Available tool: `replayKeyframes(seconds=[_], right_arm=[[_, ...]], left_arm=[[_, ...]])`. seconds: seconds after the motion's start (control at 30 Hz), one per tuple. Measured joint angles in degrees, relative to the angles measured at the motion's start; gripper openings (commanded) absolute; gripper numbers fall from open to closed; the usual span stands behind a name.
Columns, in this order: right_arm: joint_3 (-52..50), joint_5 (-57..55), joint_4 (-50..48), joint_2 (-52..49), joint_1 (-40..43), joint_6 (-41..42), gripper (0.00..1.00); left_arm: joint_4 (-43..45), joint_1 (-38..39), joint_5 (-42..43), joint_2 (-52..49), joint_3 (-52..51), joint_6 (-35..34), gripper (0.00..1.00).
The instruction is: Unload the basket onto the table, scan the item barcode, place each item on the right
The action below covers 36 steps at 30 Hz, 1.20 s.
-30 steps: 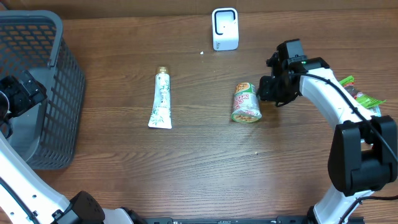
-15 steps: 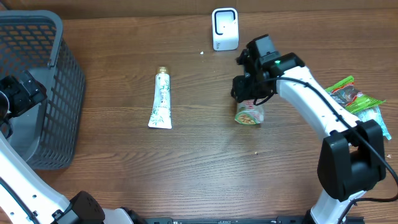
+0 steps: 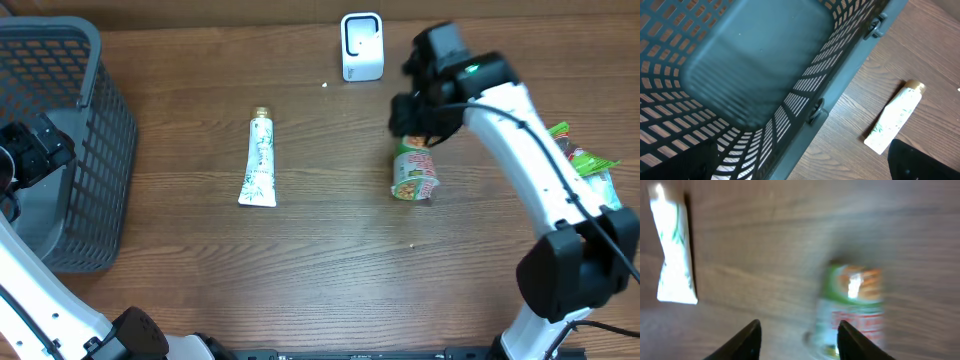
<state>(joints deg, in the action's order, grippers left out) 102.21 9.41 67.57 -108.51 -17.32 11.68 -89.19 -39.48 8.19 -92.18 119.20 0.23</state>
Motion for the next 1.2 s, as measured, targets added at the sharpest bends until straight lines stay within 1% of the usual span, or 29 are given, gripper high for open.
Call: replayKeyframes(seconds=[0.13,0.23,0.43,0.47,0.63,0.87,1.03,1.2], right_arm=[[0.3,0.7,1.2,0.3,3.7,-1.0,0.40],[0.3,1.1,2.4,0.3,5.2,-1.8,0.41],[0.3,1.7,4.1,0.1,5.1,-3.3,0.40],[0.3,1.7,4.1,-0.5,5.1,-3.5,0.38],[0.1,0.7,4.1,-5.3,5.0,-3.9,0.38],[0.1,-6.5,5.6,-8.1,5.4,-1.2,0.39],[0.1,-7.3,6.2,-8.5,6.2,-0.5,0.39],[-0.7,-7.3,6.3,-12.0,6.4,-0.1,0.39]], left_arm=[[0.0,0.0,0.0,0.0,0.0,0.0,1.00],[0.0,0.0,0.0,0.0,0.0,0.0,1.00],[0.0,0.0,0.0,0.0,0.0,0.0,1.00],[0.0,0.0,0.0,0.0,0.0,0.0,1.00],[0.0,0.0,0.0,0.0,0.0,0.0,1.00],[0.0,0.0,0.0,0.0,0.0,0.0,1.00],[0.0,0.0,0.0,0.0,0.0,0.0,1.00],[0.0,0.0,0.0,0.0,0.0,0.0,1.00]])
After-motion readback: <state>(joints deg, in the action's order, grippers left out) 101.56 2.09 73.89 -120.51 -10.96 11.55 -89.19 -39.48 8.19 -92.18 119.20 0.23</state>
